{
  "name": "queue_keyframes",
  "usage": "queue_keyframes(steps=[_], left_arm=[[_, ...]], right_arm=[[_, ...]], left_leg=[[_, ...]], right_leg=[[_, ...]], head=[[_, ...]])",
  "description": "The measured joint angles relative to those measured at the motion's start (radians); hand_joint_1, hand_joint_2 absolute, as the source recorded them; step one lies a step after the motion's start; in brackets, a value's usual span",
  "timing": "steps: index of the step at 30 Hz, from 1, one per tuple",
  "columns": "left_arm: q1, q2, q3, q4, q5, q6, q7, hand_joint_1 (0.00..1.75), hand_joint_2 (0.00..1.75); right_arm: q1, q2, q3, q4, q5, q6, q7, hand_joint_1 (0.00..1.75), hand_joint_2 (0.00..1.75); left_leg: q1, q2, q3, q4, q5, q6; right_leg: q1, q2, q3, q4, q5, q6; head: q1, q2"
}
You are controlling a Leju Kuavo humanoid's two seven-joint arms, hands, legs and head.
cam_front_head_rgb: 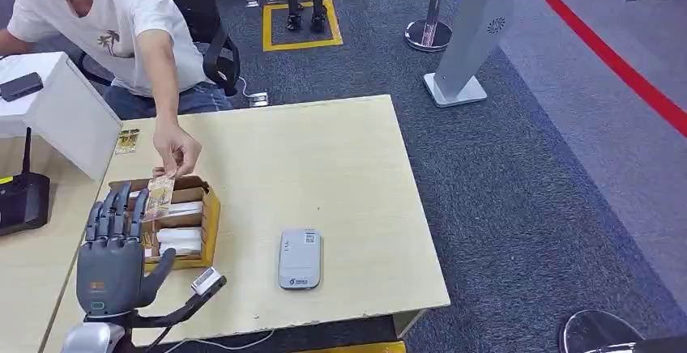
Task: Pass the card to the sensor for recognition and then transmit it.
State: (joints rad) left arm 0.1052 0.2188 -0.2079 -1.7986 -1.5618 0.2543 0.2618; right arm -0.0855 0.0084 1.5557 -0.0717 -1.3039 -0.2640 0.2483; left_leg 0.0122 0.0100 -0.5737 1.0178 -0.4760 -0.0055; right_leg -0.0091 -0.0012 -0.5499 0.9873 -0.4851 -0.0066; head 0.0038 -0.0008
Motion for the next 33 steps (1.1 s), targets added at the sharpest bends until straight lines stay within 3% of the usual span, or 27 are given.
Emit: queue_keyframes(steps=[6,20,24,26,29,33], left_arm=[[-0.058,0.063,0.0,0.059,-0.008,-0.059,0.041,0.0,1.75],[-0.149,0.118,-0.034,0.145,-0.009,-0.111,0.062,0.0,1.75],[-0.179,0.137,-0.049,0.149,-0.01,-0.13,0.093,0.0,1.75],[-0.201,0.141,-0.049,0.148,-0.01,-0.152,0.083,1.75,1.75],[-0.213,0.141,-0.049,0.145,-0.007,-0.155,0.057,1.75,1.75],[-0.201,0.124,-0.049,0.159,-0.009,-0.089,0.025,1.75,1.75]], right_arm=[[0.0,0.0,0.0,0.0,0.003,-0.001,0.001,0.0,1.75],[0.0,-0.002,0.0,0.0,0.009,-0.001,0.003,0.0,1.75],[-0.003,-0.002,0.0,0.0,0.005,-0.008,-0.053,0.0,1.75],[-0.008,-0.002,0.0,0.0,0.002,-0.012,-0.058,0.0,1.75],[-0.012,-0.002,0.0,-0.001,0.001,-0.012,-0.036,0.0,1.75],[-0.003,-0.002,0.0,0.0,0.011,0.002,0.0,0.0,1.75]], left_leg=[[0.0,0.0,0.0,0.0,0.0,0.0],[0.0,0.0,0.0,0.0,0.0,0.0],[0.0,0.0,0.0,0.0,0.0,0.0],[0.0,0.0,0.0,0.0,0.0,0.0],[0.0,0.0,0.0,0.0,0.001,-0.001],[0.0,0.0,0.0,0.0,0.0,0.0]], right_leg=[[0.0,0.0,0.0,0.0,0.0,0.0],[0.0,0.0,0.0,0.0,0.0,0.0],[0.0,0.0,0.0,0.0,0.0,0.0],[0.0,0.0,0.0,0.0,0.0,0.0],[0.0,0.0,0.0,0.0,0.0,0.0],[0.0,0.0,0.0,0.0,0.0,0.0]], head=[[0.0,0.0],[0.0,0.0],[0.0,0.0],[0.0,0.0],[0.0,0.0],[0.001,0.0]])
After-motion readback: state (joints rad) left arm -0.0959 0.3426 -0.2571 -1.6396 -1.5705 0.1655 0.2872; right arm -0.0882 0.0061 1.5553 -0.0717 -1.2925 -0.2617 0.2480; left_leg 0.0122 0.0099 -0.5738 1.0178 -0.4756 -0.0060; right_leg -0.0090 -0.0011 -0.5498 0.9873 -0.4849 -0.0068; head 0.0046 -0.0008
